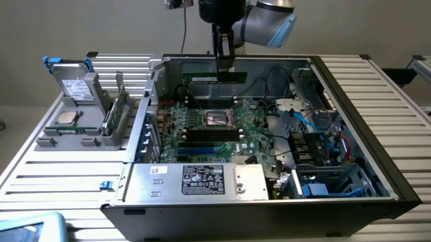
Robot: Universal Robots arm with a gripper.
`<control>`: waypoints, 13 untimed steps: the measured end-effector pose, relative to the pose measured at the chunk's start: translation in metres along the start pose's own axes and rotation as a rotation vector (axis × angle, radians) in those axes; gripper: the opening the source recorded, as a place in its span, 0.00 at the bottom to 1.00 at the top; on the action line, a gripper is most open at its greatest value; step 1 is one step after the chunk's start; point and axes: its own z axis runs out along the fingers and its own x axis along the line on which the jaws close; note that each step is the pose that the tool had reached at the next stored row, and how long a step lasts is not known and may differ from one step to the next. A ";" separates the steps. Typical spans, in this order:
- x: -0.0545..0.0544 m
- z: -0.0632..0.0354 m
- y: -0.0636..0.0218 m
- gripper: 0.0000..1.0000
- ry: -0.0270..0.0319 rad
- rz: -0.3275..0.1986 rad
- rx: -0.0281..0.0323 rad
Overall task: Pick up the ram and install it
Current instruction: 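Insert the ram into the slot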
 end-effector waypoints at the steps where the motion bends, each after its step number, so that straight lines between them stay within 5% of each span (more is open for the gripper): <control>1: 0.001 0.0018 0.0001 0.15 -0.0001 0.000 0.0001; 13: 0.010 0.0233 0.0015 0.15 -0.0001 0.000 -0.0026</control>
